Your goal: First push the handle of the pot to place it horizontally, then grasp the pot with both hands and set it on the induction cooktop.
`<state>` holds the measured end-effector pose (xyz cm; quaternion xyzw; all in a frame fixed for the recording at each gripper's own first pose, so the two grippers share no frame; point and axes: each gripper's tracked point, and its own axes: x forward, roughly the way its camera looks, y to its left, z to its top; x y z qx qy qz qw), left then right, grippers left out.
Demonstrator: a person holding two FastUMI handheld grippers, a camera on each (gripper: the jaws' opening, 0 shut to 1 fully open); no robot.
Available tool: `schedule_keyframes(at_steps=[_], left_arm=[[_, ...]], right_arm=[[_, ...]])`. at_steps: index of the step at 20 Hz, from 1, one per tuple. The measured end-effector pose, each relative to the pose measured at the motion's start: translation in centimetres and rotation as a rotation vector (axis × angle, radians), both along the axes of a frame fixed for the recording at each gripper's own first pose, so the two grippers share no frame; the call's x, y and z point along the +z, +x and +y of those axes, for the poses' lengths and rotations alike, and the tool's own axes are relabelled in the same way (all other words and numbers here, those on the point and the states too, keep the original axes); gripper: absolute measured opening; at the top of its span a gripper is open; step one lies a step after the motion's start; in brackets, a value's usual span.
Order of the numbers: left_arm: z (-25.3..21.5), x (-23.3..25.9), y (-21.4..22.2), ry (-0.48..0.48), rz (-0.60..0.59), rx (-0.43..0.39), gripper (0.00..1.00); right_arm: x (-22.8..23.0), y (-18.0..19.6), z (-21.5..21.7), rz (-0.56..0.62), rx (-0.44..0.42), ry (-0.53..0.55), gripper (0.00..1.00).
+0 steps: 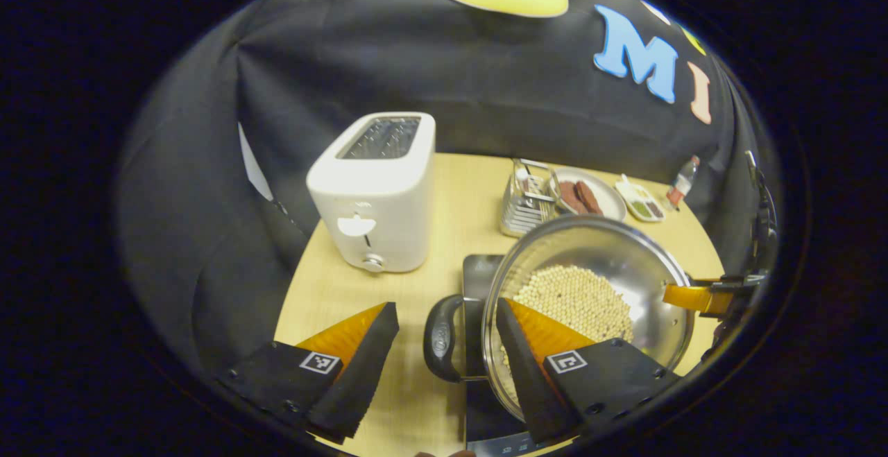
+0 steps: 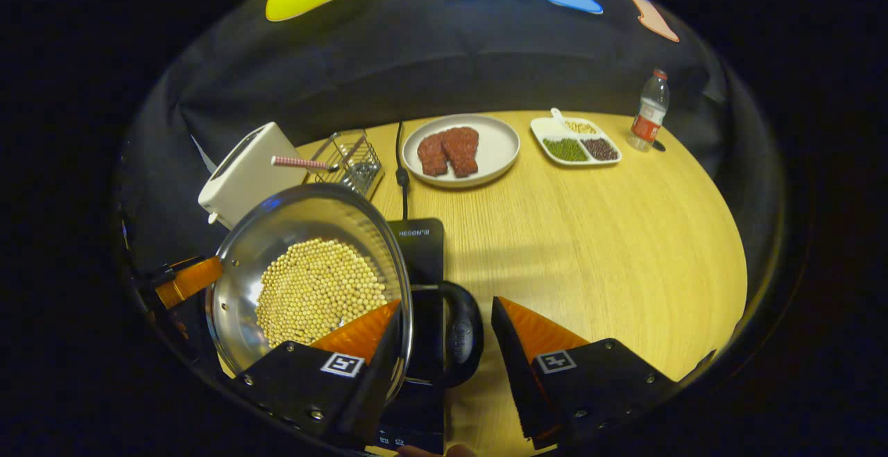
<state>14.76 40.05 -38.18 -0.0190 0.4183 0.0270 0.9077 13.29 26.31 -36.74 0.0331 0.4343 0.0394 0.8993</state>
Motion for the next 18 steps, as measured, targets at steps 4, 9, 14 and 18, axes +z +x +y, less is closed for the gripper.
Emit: schedule_keyframes(at_steps=[4, 9, 14, 18], left_arm=[[-2.2, 8.8, 0.9, -0.021, -0.212, 0.086, 0.96], [-11.8, 19.4, 0.6, -0.029, -0.428, 0.069, 0.95], [-25.8, 27.5, -0.6, -0.012, -0.590, -0.023, 0.96], [-35.4, 33.2, -3.3, -0.022, -0.689, -0.059, 0.97]], right_arm=[[7.0, 1.5, -4.1, -0.206, -0.011, 0.017, 0.92], [17.1, 1.2, -10.7, -0.449, -0.015, 0.012, 0.91], [27.7, -1.0, -17.0, -0.658, 0.006, -0.022, 0.92], [32.6, -3.6, -21.3, -0.745, 0.020, -0.043, 1.00]])
